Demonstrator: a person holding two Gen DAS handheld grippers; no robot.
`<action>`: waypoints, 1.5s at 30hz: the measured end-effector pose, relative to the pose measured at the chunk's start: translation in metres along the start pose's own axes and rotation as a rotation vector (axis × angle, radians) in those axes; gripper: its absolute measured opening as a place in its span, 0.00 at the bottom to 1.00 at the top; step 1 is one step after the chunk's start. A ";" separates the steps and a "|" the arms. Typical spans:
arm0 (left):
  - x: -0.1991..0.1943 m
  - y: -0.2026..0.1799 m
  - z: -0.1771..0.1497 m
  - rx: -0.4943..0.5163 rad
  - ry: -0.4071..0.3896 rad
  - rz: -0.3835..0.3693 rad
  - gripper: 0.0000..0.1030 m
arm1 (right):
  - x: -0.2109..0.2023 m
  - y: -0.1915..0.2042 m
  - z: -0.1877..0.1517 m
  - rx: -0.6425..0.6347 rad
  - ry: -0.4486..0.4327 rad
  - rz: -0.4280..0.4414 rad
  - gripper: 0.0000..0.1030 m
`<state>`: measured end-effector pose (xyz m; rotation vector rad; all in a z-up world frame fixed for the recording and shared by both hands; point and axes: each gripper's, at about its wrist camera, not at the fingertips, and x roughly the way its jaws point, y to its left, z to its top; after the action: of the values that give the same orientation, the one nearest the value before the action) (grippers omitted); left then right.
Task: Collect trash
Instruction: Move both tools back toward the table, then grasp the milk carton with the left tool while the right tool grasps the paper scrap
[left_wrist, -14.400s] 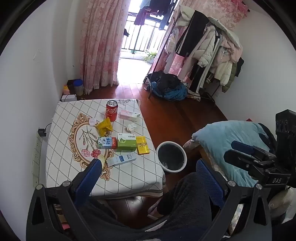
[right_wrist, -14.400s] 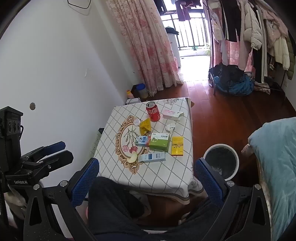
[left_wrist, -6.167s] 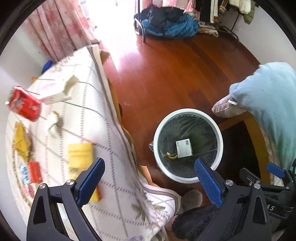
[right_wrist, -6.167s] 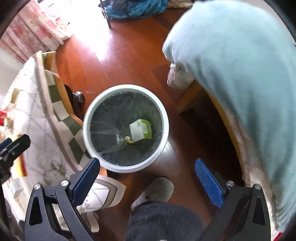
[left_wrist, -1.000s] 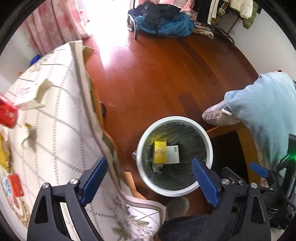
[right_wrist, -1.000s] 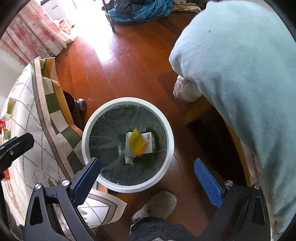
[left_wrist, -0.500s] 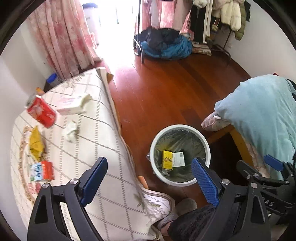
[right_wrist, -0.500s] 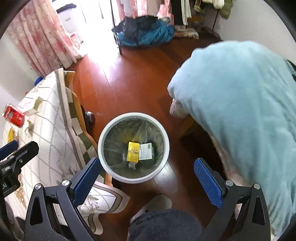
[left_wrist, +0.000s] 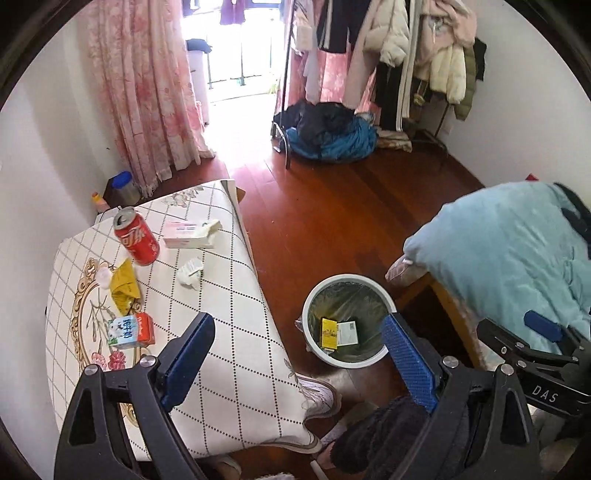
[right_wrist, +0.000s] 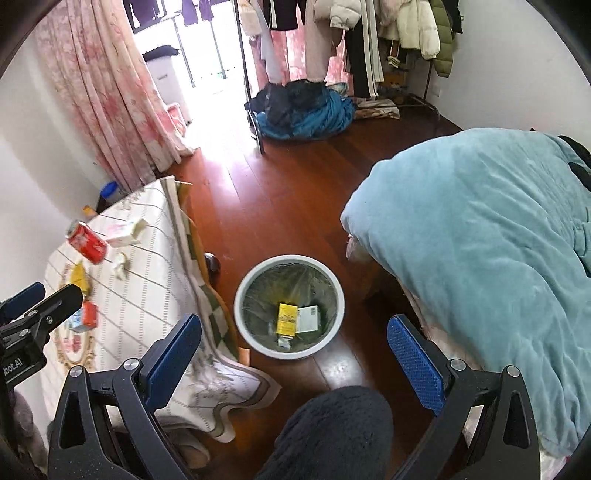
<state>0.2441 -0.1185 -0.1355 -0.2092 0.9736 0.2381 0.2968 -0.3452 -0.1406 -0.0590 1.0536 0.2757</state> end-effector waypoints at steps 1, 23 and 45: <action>-0.004 0.007 0.000 -0.011 -0.004 0.003 0.90 | -0.006 0.003 0.000 0.002 -0.004 0.008 0.99; 0.137 0.260 -0.055 -0.483 0.313 0.172 0.90 | 0.196 0.252 0.036 -0.234 0.296 0.186 0.99; 0.201 0.265 -0.053 -0.381 0.401 0.173 0.87 | 0.316 0.341 0.048 -0.217 0.473 0.330 0.60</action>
<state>0.2337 0.1402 -0.3507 -0.5365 1.3422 0.5564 0.3982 0.0540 -0.3609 -0.1512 1.5014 0.6991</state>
